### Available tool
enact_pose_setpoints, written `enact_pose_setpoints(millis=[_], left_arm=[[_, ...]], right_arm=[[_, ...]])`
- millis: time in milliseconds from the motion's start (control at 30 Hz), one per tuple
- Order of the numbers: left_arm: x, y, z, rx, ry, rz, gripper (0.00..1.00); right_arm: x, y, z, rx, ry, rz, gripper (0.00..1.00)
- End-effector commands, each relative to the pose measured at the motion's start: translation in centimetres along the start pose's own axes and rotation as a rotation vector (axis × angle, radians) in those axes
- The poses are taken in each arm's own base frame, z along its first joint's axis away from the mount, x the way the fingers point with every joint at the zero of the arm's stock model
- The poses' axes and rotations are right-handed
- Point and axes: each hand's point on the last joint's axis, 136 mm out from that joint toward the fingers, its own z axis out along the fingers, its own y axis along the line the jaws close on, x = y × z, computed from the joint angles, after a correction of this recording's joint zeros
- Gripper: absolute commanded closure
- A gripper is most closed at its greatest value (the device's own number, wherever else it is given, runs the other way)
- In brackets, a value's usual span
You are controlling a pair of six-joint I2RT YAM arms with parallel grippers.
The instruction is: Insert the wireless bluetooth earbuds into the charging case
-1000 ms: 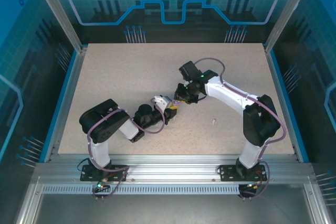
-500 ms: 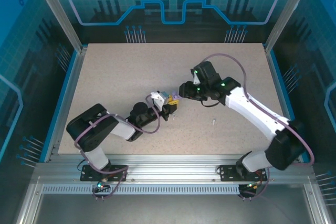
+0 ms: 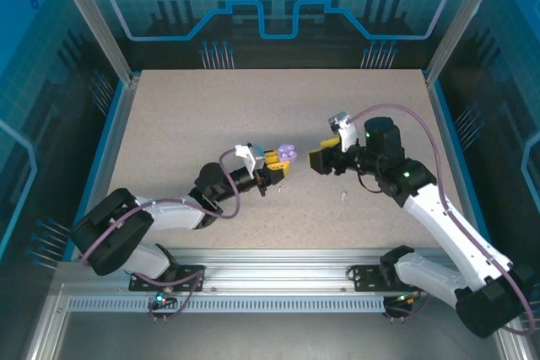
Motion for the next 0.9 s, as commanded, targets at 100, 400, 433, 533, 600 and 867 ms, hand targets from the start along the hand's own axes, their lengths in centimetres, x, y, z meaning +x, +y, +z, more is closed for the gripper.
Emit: enact_pose_setpoints(millis=[100,400,433,533,600,867], left_arm=[[-2.2,-2.1,0.3,0.104,-0.026,0.010,0.77],[-3.1,-3.1,-0.1,0.145,-0.042,0.026,0.76],[-3.1,-3.2,-0.1,0.148,-0.044,0.029,0.77],[-3.3,-3.5,-0.1,0.157,-0.044,0.037,0.76],[-3.4,-3.6,-0.1,0.161,-0.049,0.039,0.76],[-3.2,-3.6,0.0,0.164,-0.047,0.040,0.76]], right_arm=[[0.6,3.9,-1.4,-0.278,-0.044,-0.377,0.25],[1.8,3.9,-1.5,-0.399,-0.026,-0.494,0.25],[1.8,3.8,-1.2,-0.409,-0.019,-0.483,0.26],[1.5,3.6,-0.4,-0.442,0.004,-0.443,0.26],[1.4,3.6,0.0,-0.466,0.018,-0.419,0.27],[1.3,4.8,0.5,-0.576,0.028,-0.422,0.30]])
